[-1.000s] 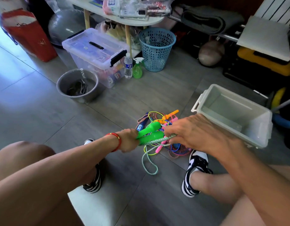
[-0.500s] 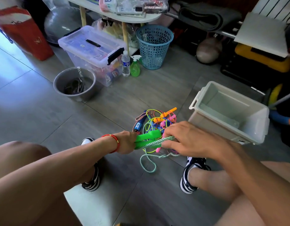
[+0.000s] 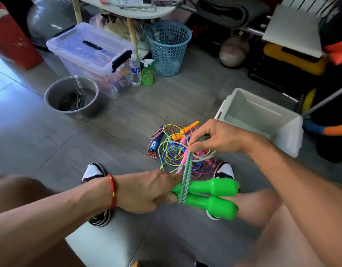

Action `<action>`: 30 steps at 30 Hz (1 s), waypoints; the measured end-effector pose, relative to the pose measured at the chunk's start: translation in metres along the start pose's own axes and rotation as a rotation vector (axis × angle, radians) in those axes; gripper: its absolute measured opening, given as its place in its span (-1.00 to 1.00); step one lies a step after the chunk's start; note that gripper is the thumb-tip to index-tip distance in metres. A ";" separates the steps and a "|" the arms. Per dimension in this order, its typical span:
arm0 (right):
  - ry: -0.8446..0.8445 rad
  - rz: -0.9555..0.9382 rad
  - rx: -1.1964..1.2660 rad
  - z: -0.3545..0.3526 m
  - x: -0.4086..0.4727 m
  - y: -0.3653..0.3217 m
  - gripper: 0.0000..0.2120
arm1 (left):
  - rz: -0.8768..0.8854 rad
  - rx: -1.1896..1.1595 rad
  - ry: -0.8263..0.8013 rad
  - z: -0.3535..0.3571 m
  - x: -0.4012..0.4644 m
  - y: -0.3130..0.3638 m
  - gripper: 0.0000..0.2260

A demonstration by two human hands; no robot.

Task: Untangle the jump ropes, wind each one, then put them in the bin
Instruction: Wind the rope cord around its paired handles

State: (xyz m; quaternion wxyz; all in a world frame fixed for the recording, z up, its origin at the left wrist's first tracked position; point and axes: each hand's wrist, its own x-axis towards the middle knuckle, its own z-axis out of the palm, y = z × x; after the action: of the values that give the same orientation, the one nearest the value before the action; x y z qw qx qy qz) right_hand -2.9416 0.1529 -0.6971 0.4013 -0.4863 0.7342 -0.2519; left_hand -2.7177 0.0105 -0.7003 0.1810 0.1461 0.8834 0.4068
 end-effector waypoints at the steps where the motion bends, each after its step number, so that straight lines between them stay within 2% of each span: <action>1: -0.017 -0.007 0.072 0.001 -0.002 0.004 -0.89 | 0.038 -0.065 0.062 -0.008 -0.004 0.004 -0.69; 3: -0.058 0.014 0.237 0.007 -0.011 0.006 -0.94 | 0.060 -0.157 0.172 -0.020 -0.013 0.008 -0.68; 5: -0.025 0.064 0.313 0.021 -0.014 0.001 -0.83 | 0.000 -0.290 0.246 -0.028 -0.022 0.006 -0.71; 7: -0.035 0.023 0.247 0.036 -0.016 -0.004 -0.92 | -0.067 -0.544 0.319 -0.033 -0.028 0.002 -0.77; 8: -0.037 -0.025 0.217 0.045 -0.014 -0.008 -0.79 | -0.094 -0.657 0.358 -0.034 -0.028 0.000 -0.81; 10: 0.012 0.012 0.157 0.055 -0.010 -0.020 -0.62 | -0.120 -0.764 0.439 -0.036 -0.026 -0.009 -0.88; 13: 0.133 0.011 0.135 0.068 -0.005 -0.033 -0.62 | -0.234 -0.882 0.550 -0.037 -0.020 -0.028 -0.89; 18: 0.228 0.188 0.054 0.092 0.005 -0.041 -0.73 | -0.433 -0.782 0.609 -0.026 -0.010 -0.055 -0.86; 20: 0.247 0.197 0.023 0.098 0.008 -0.040 -0.70 | -0.512 -0.752 0.664 -0.020 -0.006 -0.064 -0.90; 23: 0.206 0.194 -0.142 0.104 0.010 -0.043 -0.63 | -0.668 -0.636 0.742 -0.016 -0.002 -0.080 -0.84; 25: 0.195 0.175 -0.231 0.106 0.007 -0.048 -0.66 | -0.750 -0.575 0.771 -0.016 -0.002 -0.089 -0.90; 27: 0.225 0.137 -0.296 0.105 0.000 -0.054 -0.60 | -0.834 -0.566 0.794 -0.018 -0.003 -0.095 -0.92; 30: 0.300 0.105 -0.380 0.108 -0.008 -0.058 -0.72 | -0.879 -0.387 0.772 -0.021 -0.006 -0.100 -0.91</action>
State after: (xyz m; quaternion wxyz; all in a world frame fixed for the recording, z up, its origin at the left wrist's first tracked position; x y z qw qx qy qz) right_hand -2.8206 0.1391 -0.7099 0.2017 -0.4712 0.8441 -0.1574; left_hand -2.7326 -0.0682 -0.7639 0.0221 -0.4250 0.7729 0.4706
